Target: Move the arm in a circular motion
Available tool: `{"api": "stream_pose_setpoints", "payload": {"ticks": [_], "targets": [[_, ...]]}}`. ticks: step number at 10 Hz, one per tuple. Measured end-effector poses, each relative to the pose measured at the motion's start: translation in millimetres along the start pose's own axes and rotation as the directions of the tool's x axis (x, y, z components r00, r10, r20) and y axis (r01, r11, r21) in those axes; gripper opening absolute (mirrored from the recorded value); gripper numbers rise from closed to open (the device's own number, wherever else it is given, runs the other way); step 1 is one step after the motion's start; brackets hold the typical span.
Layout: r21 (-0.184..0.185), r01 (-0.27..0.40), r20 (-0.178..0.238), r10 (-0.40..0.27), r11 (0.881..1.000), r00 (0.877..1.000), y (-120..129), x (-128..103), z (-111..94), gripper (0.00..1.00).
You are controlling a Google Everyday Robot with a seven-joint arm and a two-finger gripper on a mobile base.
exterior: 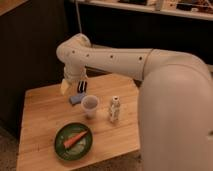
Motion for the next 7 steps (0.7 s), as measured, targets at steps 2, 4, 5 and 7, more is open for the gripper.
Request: {"api": "stream_pose_setpoints", "payload": {"ticks": [2,4,5,7], "targets": [[0.008,-0.026,0.025,0.025,1.000,0.999,-32,-26,7,0.80],[0.018,-0.096,0.051,0.095,0.995,0.994,-83,-43,14,0.80],[0.027,-0.142,0.061,0.140,0.990,0.988,-111,-43,16,0.80],[0.044,-0.237,0.078,0.233,0.970,0.969,-170,-29,16,0.80]]}}
